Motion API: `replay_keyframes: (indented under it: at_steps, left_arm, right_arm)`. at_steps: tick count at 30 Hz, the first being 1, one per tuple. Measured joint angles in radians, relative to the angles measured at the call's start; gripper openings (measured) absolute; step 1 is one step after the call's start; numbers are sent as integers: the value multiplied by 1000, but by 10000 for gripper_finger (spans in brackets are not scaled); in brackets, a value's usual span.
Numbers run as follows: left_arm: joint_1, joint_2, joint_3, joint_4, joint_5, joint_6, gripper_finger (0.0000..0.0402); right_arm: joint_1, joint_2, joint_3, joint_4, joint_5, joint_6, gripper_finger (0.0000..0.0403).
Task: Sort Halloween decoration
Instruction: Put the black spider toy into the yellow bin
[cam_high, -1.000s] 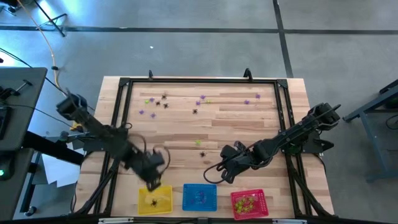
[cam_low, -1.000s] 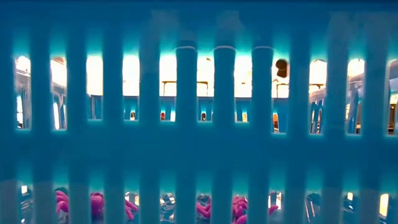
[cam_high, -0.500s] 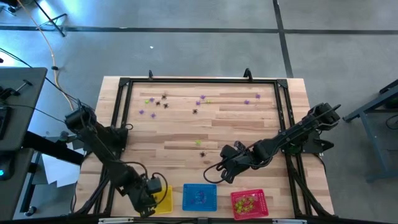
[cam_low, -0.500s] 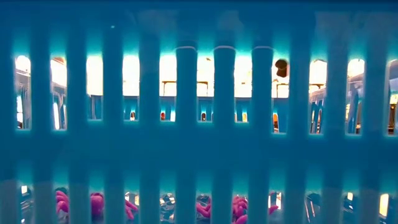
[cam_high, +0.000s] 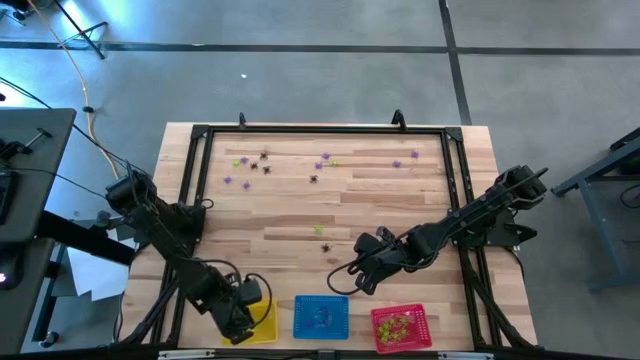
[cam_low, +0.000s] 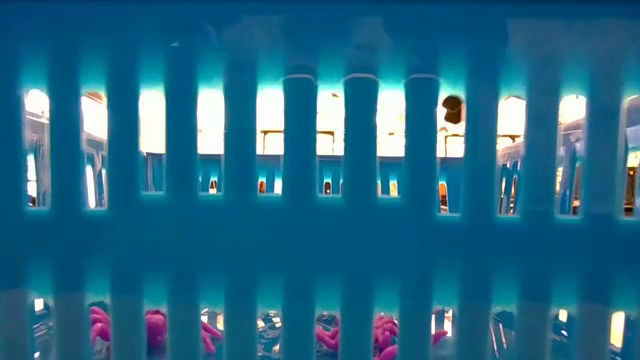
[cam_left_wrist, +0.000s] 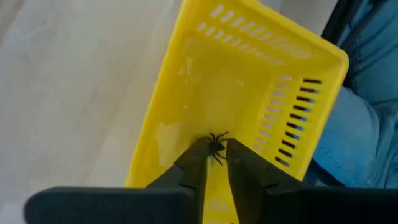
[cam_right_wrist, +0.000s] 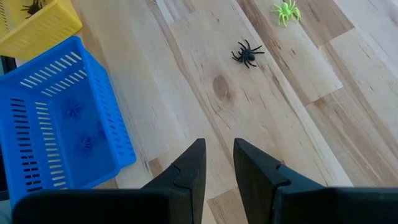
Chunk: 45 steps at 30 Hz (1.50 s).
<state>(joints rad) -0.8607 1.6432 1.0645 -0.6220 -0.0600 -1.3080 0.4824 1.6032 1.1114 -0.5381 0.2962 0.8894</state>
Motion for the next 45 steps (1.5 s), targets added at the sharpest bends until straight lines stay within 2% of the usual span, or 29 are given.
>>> replay_keyframes:
  at_steps: [6, 11, 14, 18, 21, 23, 26, 33, 41, 45]
  left_arm:
    - [-9, -2, 4, -9, -15, -6, 81]
    - [-8, -30, 78, -50, -127, 65, 81]
    - [-8, -48, 128, -147, -221, 133, 81]
    - [13, -71, 156, -385, -414, 237, 85]
    - [79, -82, 143, -574, -582, 183, 85]
    - [146, -92, 113, -604, -622, 182, 85]
    - [255, -112, 30, -540, -606, 314, 85]
    - [544, -211, -218, -191, -456, 667, 85]
    - [882, -371, -420, 117, -354, 868, 89]
    - [976, -385, -452, 206, -355, 949, 92]
  right_arm:
    - [0, 0, 0, 0, 0, 0, 79]
    - [0, 0, 0, 0, 0, 0, 79]
    - [0, 0, 0, 4, 0, 0, 79]
    - [0, 0, 0, 4, 0, 0, 79]
    - [0, 0, 0, 4, 0, 0, 79]
    - [0, 0, 0, 4, 0, 0, 79]
    - [0, 0, 0, 4, 0, 0, 79]
    - [0, 0, 0, 5, 0, 0, 79]
    - [0, 0, 0, 6, 0, 0, 79]
    - [0, 0, 0, 5, 0, 0, 79]
